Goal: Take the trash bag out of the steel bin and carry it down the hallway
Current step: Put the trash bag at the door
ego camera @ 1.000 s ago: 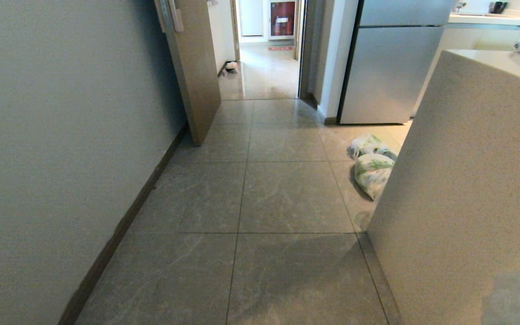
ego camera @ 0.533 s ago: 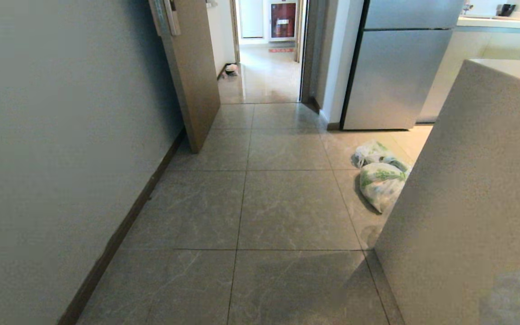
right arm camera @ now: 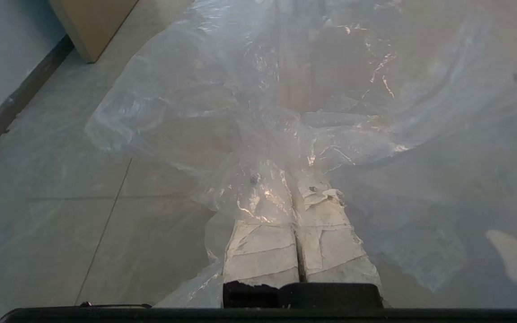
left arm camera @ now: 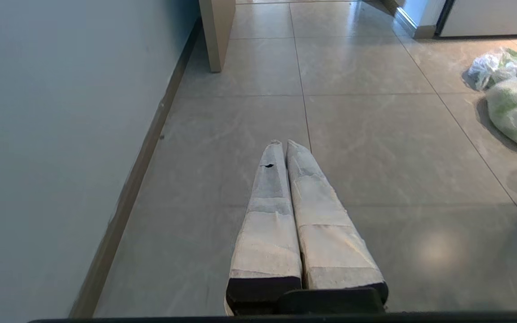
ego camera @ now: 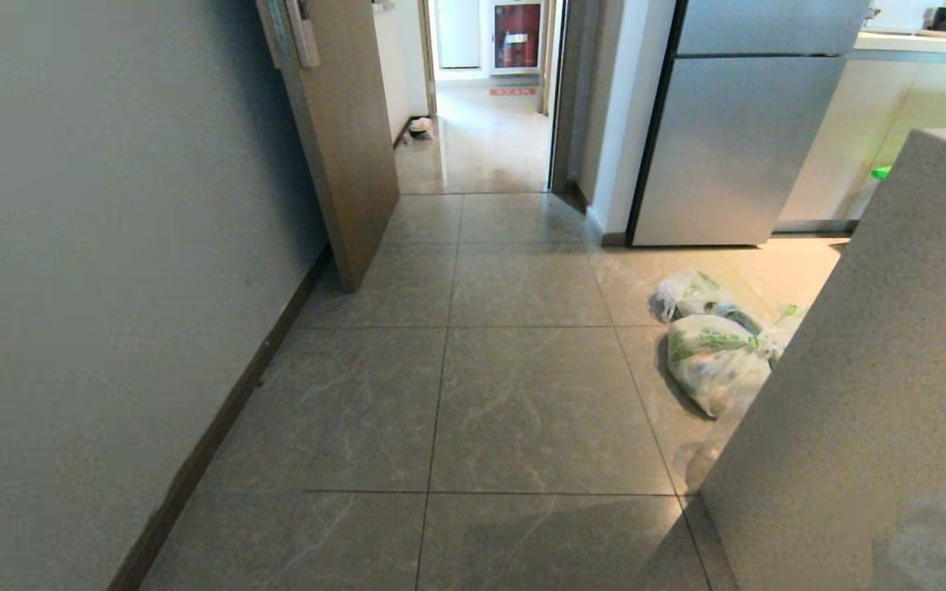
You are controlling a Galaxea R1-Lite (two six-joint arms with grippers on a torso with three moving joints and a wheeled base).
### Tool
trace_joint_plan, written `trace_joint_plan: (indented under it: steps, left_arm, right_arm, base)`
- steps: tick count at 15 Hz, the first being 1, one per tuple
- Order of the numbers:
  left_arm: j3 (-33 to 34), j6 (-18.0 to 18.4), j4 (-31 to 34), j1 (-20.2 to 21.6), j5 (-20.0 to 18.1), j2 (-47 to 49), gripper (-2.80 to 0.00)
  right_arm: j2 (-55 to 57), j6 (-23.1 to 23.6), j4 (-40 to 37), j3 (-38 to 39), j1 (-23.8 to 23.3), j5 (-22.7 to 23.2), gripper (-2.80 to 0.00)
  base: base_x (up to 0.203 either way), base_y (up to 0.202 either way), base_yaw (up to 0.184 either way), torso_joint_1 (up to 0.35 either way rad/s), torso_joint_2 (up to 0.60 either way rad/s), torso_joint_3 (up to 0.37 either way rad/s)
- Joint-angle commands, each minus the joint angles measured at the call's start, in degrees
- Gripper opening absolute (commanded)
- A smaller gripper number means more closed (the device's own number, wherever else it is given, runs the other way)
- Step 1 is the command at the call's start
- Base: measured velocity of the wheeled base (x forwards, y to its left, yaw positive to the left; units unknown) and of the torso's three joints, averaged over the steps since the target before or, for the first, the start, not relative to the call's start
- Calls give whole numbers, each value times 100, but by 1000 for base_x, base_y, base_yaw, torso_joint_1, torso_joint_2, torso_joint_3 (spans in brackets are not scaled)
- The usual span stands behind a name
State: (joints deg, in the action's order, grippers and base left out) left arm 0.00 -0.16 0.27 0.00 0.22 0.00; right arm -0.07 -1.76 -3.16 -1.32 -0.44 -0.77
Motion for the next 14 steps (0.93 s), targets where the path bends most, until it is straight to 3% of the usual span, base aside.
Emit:
trace_joint_plan:
  steps: [1,14]
  left_arm:
    - [0,-2,0,0,4,0,-280]
    - [0,-2,0,0,4,0,-280]
  right_arm:
    - [7,0,0,0,0,-2,-280]
    - [7,0,0,0,-1,-2,-280]
  base:
    - [190,0,-1,2,-2,7]
    - [191,0,1,3,4,2]
